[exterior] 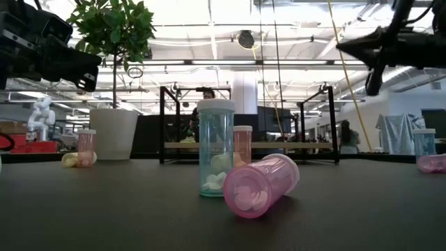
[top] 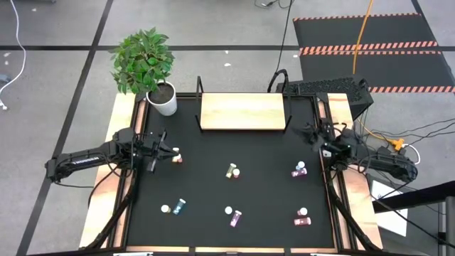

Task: Pick and place medicine bottles onto shelf by color
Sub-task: Put the left pink pill bottle on the shelf

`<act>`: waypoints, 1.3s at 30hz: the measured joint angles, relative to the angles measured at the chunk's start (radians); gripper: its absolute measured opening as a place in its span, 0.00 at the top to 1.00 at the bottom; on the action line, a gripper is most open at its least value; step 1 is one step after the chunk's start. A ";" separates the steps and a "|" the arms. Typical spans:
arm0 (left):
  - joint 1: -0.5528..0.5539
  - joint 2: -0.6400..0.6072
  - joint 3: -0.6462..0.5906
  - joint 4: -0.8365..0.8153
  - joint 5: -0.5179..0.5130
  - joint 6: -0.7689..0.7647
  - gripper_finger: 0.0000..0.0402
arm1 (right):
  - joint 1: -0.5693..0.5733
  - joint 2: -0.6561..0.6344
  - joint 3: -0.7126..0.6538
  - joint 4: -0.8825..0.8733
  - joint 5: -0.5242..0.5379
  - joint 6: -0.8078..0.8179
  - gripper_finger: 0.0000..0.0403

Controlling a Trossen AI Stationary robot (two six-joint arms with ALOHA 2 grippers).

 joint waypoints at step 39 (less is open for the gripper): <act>-0.073 0.260 0.161 0.382 -0.456 -0.585 0.98 | 0.171 0.887 0.677 0.254 0.034 -0.294 1.00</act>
